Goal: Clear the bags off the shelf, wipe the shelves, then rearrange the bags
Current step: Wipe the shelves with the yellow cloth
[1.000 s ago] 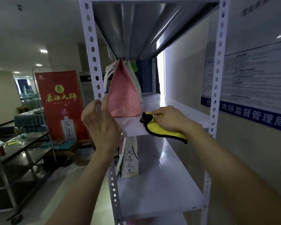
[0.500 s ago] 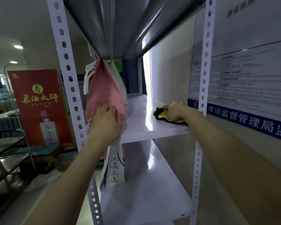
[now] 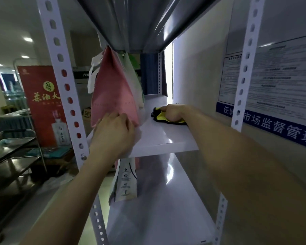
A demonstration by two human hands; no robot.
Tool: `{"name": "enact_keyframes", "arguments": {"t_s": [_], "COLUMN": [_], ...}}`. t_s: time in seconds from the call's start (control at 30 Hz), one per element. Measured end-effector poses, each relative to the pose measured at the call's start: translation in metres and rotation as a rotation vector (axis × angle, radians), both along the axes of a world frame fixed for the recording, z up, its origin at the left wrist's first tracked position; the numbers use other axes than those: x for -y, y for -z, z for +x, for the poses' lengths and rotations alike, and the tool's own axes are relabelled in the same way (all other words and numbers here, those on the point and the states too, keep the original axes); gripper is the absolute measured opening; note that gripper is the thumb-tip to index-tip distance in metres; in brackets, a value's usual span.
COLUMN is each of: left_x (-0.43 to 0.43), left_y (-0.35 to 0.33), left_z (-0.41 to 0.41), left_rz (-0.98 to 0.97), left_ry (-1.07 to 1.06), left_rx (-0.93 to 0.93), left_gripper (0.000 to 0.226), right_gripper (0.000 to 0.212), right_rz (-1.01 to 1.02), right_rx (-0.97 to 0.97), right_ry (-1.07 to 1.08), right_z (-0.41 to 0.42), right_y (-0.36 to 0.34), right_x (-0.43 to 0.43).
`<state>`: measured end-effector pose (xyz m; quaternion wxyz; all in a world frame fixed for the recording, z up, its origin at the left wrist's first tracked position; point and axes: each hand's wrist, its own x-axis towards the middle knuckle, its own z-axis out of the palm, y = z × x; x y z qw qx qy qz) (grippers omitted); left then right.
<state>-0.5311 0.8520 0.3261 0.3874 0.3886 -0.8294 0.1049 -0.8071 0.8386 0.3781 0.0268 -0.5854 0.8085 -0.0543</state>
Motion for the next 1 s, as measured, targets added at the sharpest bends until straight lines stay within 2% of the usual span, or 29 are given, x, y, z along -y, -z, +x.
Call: {"name": "enact_keyframes", "arguments": {"t_s": [0.3, 0.57, 0.7, 1.0], "left_x": [-0.003, 0.002, 0.004, 0.004], "left_y": [-0.001, -0.001, 0.0, 0.003], "left_z": [0.001, 0.003, 0.003, 0.001], "left_rz": [-0.025, -0.014, -0.024, -0.098], "left_ry": [0.054, 0.127, 0.131, 0.097], "left_rx": [-0.03, -0.047, -0.069, -0.098], "left_gripper": [0.029, 0.025, 0.025, 0.025], "right_gripper": [0.057, 0.059, 0.062, 0.064], "right_rz": [-0.074, -0.128, -0.079, 0.03], "right_rx": [0.054, 0.036, -0.008, -0.067], "right_ry": [-0.128, 0.058, 0.149, 0.222], "right_z": [0.076, 0.043, 0.021, -0.026], "right_y": [0.008, 0.013, 0.011, 0.001], "right_x": [-0.1, -0.169, -0.161, -0.084]}}
